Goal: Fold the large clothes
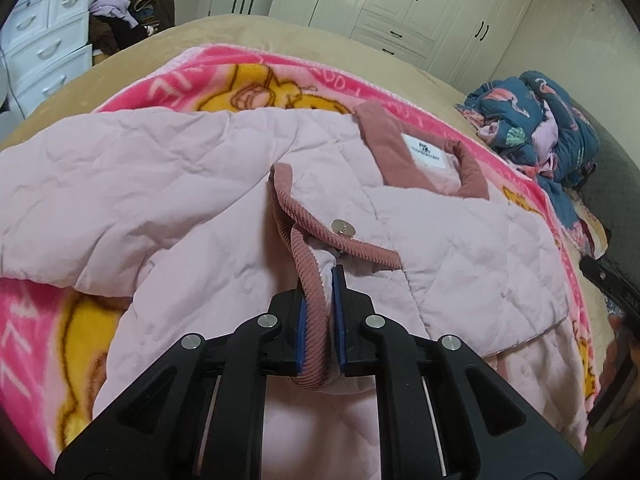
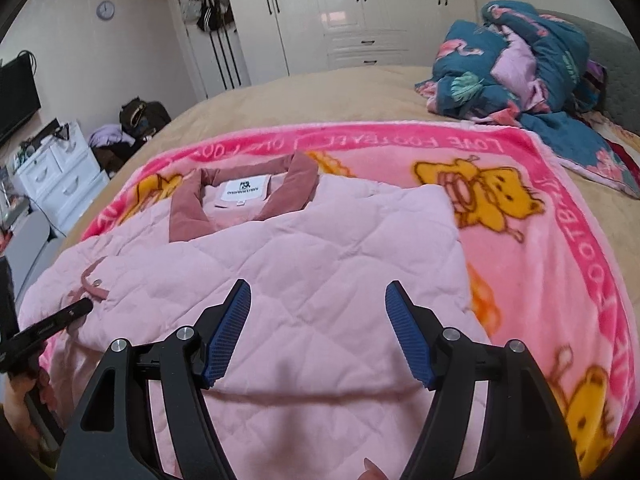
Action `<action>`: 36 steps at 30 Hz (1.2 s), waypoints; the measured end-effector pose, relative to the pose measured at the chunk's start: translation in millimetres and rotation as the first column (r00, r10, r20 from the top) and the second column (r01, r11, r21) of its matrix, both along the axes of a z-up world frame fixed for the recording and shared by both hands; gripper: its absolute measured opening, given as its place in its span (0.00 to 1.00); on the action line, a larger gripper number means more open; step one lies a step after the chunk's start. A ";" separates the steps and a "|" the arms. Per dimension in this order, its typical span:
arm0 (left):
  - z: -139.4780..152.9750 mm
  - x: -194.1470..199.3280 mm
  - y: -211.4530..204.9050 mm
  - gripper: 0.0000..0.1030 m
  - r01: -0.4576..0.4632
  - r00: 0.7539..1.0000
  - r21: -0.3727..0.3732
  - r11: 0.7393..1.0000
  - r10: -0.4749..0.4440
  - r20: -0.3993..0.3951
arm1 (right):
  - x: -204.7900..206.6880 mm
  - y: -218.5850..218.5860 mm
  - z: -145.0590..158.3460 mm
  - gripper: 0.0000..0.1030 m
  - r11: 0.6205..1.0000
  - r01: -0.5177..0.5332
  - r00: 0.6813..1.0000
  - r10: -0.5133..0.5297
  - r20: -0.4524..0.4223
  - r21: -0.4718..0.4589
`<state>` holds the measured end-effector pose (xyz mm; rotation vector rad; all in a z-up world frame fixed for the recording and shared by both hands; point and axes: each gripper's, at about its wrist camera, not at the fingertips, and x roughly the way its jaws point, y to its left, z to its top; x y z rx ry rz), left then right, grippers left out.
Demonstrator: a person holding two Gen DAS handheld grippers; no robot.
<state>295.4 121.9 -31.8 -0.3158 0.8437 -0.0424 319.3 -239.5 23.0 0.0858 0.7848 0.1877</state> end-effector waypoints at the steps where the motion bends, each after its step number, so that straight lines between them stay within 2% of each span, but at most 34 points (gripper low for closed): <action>1: -0.6 0.2 -0.9 0.05 -0.001 1.000 0.001 1.000 0.001 -0.002 | 8.3 0.9 -6.6 0.67 1.000 0.008 1.000 -0.008 -0.019 -0.023; 5: -3.7 1.2 -0.4 0.06 0.001 1.000 0.004 1.000 -0.001 -0.011 | 35.6 -14.0 -44.1 0.67 0.995 0.091 0.983 -0.097 -0.158 -0.046; 7: -6.9 2.5 -0.2 0.08 0.006 1.000 -0.006 1.000 -0.006 -0.018 | 42.2 -25.6 -61.5 0.67 0.993 0.117 0.973 -0.118 -0.199 -0.016; 12: -10.1 3.2 -5.8 0.12 0.007 1.000 0.019 1.000 -0.006 -0.028 | 43.9 -29.5 -69.4 0.68 0.990 0.142 0.970 -0.141 -0.196 -0.012; 17: 15.8 -5.9 2.0 0.18 -0.047 0.999 0.048 0.998 0.046 0.005 | 21.8 -26.9 -50.0 0.69 0.993 0.109 0.984 -0.103 -0.144 0.034; 20: 38.9 -14.1 -1.9 0.32 -0.057 0.996 0.064 0.996 0.053 0.065 | 6.4 -21.4 -42.5 0.72 0.996 0.076 0.990 -0.071 -0.120 0.038; 24: 51.4 -17.9 -20.8 0.46 0.003 0.995 0.035 0.999 -0.006 0.096 | -11.2 -13.4 -37.4 0.73 0.998 0.034 0.994 -0.029 -0.103 0.044; 27: 44.7 -14.8 -40.4 0.55 0.068 0.995 0.021 0.997 -0.069 0.072 | -18.9 -8.6 -35.7 0.76 0.999 0.010 0.995 -0.007 -0.099 0.034; 31: 15.1 -6.9 -64.2 0.56 0.135 0.991 -0.020 0.991 -0.135 -0.014 | -21.6 -9.9 -37.0 0.78 1.000 0.012 0.995 -0.009 -0.104 0.027; 34: -8.2 -0.6 -74.4 0.59 0.164 0.985 0.026 0.986 -0.162 -0.054 | -16.9 -15.7 -48.6 0.79 0.999 0.041 0.988 -0.038 -0.148 0.019; 36: -20.9 2.7 -73.2 0.59 0.170 0.984 0.030 0.985 -0.167 -0.066 | -12.6 -18.1 -61.0 0.79 0.998 0.055 0.980 -0.050 -0.193 0.020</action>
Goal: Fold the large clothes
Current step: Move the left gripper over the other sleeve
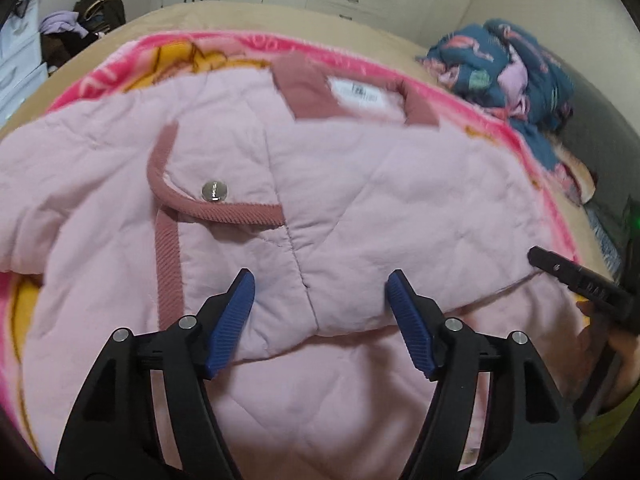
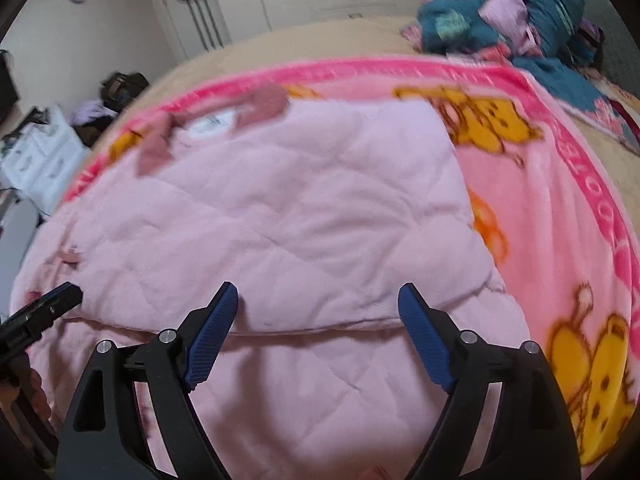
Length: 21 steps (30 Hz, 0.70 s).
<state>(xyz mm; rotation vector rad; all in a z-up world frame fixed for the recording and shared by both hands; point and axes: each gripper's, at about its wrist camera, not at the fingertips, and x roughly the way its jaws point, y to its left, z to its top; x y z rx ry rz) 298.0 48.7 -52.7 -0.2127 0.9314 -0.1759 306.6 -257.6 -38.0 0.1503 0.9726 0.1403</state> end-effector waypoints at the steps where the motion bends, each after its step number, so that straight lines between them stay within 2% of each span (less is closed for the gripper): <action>1: -4.9 1.6 4.2 0.60 -0.008 1.000 -0.029 1.000 0.008 -0.002 | 0.6 -1.4 -5.6 0.79 1.000 0.008 1.000 -0.007 -0.012 0.018; 6: 1.6 -1.0 12.1 0.60 -0.026 1.000 -0.070 0.997 0.025 -0.012 | -4.5 1.1 -1.2 0.81 1.000 0.018 1.000 -0.018 0.009 0.021; 8: 6.6 -2.4 13.2 0.65 -0.035 0.999 -0.091 0.995 0.032 -0.027 | -9.7 2.1 6.3 0.83 0.999 0.012 0.999 -0.013 0.033 0.039; 10: 13.2 -5.0 15.9 0.78 -0.045 0.999 -0.124 0.991 0.041 -0.033 | -14.0 2.6 13.1 0.87 0.999 0.007 0.998 -0.010 0.055 0.052; 15: 29.5 -12.3 22.5 0.90 -0.078 0.997 -0.116 0.990 0.077 -0.017 | -22.1 9.8 28.2 0.90 0.997 -0.019 0.996 0.011 0.092 0.079; 18: 34.2 -14.9 28.4 0.91 -0.107 0.994 -0.113 0.988 0.106 -0.019 | -26.8 13.8 36.3 0.96 0.995 -0.024 0.993 0.012 0.114 0.102; 21: 36.7 -17.4 33.8 0.91 -0.139 0.990 -0.099 0.985 0.136 -0.031 | -30.6 19.5 44.3 0.96 0.993 -0.035 0.992 0.020 0.128 0.113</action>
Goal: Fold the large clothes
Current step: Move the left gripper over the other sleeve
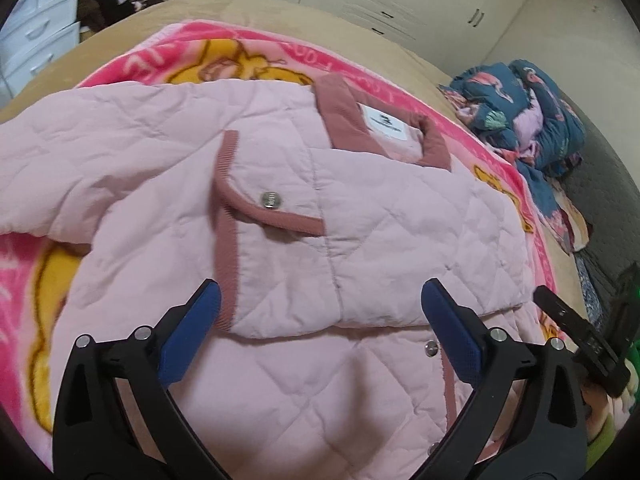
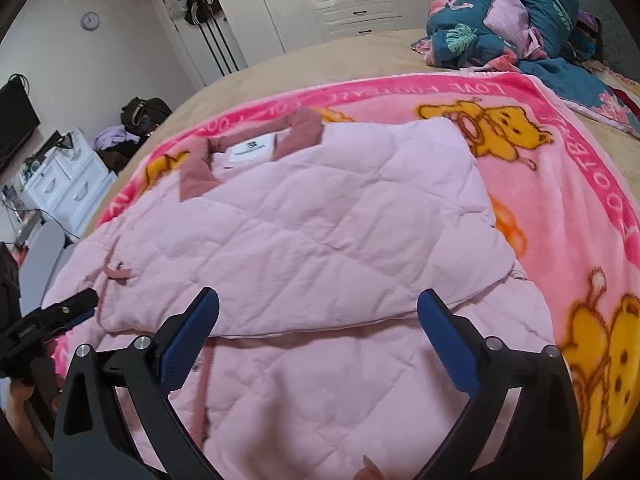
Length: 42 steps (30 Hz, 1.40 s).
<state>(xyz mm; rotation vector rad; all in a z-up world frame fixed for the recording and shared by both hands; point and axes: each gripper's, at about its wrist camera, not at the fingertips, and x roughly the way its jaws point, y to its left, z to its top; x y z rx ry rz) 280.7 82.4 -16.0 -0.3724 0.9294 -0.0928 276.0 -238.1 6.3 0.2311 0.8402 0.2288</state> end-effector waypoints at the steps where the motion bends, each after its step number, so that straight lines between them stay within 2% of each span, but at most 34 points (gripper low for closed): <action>1: 0.4 -1.2 1.8 0.91 -0.004 1.000 0.003 1.000 0.004 -0.003 | -1.1 2.2 2.0 0.96 1.000 -0.004 1.000 0.004 0.004 -0.001; 15: 25.6 -17.8 22.1 0.91 -0.030 0.999 0.048 0.998 0.029 0.032 | -19.8 48.8 31.5 0.96 0.997 -0.073 0.995 0.074 0.061 -0.019; 26: 38.6 -30.8 62.3 0.91 -0.117 0.992 0.045 0.992 0.114 0.058 | -31.6 103.1 51.8 0.96 0.986 -0.165 0.981 0.166 0.098 -0.023; 33: 45.7 -41.2 96.2 0.91 -0.193 0.979 -0.018 0.981 0.194 0.069 | -35.8 142.7 64.6 0.96 0.974 -0.226 0.966 0.228 0.122 -0.030; 42: 54.5 -56.4 139.1 0.91 -0.318 0.944 -0.022 0.948 0.319 0.081 | -37.6 191.4 76.7 0.96 0.953 -0.302 0.942 0.304 0.145 -0.038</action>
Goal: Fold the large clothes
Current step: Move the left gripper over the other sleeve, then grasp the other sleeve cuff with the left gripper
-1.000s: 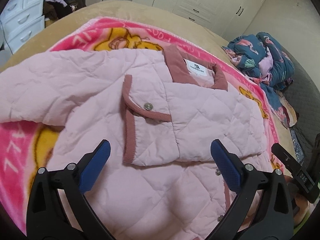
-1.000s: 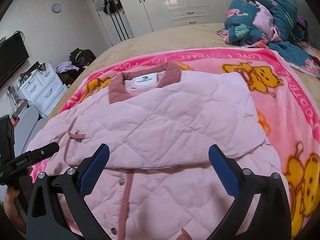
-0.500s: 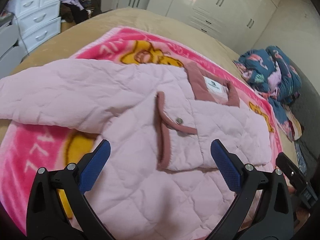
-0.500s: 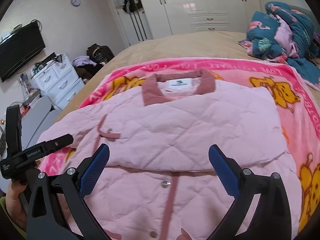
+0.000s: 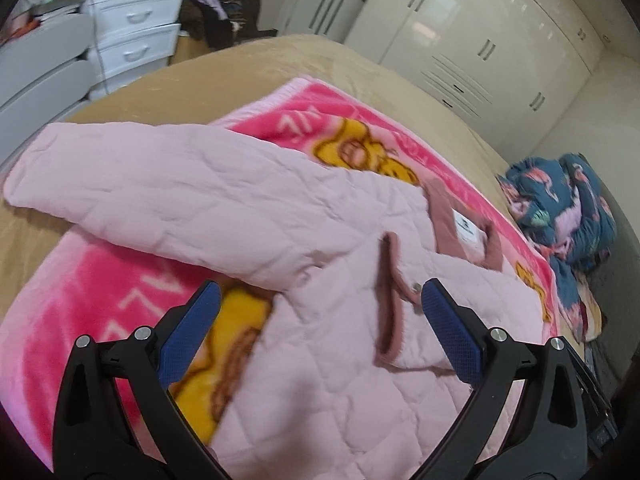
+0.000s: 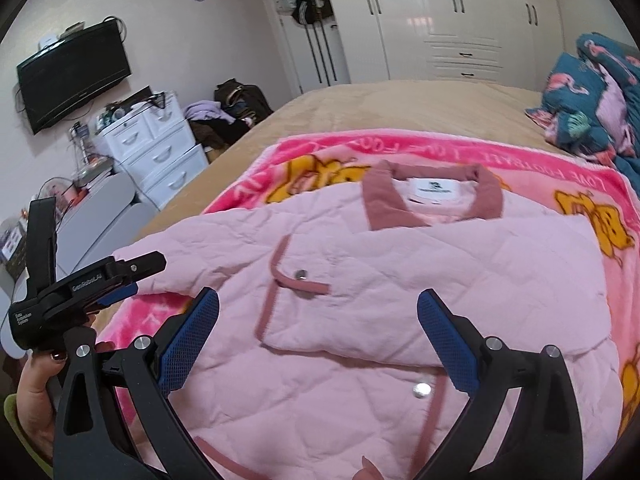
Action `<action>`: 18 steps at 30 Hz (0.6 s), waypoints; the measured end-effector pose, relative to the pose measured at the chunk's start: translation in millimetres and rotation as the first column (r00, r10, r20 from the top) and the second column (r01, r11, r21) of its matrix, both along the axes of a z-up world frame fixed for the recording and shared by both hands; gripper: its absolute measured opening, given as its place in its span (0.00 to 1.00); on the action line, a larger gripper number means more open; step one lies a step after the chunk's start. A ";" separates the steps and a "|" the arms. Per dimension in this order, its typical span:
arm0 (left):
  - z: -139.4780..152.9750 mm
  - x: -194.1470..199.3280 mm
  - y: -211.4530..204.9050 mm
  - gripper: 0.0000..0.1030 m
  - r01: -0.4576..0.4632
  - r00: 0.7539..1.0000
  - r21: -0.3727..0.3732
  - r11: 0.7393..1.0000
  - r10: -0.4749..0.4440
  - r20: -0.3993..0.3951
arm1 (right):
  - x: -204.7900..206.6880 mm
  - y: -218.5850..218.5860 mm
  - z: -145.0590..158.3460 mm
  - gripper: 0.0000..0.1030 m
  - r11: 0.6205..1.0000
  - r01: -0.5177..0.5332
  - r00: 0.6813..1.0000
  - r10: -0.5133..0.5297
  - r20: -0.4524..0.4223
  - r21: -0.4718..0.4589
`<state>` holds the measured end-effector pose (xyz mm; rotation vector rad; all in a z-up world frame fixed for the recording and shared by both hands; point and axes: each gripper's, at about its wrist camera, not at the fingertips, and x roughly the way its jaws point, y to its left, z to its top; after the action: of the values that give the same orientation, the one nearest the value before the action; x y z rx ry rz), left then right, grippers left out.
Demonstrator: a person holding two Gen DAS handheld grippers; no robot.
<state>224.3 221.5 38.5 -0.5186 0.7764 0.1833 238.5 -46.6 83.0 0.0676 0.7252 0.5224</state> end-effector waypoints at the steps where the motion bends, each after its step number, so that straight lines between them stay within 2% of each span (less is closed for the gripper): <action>1: 0.3 -0.4 3.4 0.91 -0.010 1.000 0.002 1.000 0.010 -0.002 | 0.0 5.9 0.8 0.96 1.000 -0.010 1.000 0.010 0.000 0.001; 7: 3.5 -9.7 30.0 0.91 -0.091 0.996 0.015 0.996 0.091 0.003 | -1.4 39.1 3.1 0.96 0.998 -0.066 0.998 0.066 0.008 -0.008; 11: 4.5 -12.0 41.5 0.91 -0.108 0.994 0.013 0.994 0.108 0.005 | -1.3 58.6 4.7 0.96 0.995 -0.095 0.995 0.095 0.008 -0.012; 18: 1.8 -20.0 79.2 0.91 -0.223 0.975 0.058 0.973 0.224 -0.013 | 2.1 91.6 5.1 0.96 0.989 -0.151 0.989 0.151 -0.002 -0.005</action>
<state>204.3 300.7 40.4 -0.5509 0.7291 0.4183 240.5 45.0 88.1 0.0085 0.7369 0.6651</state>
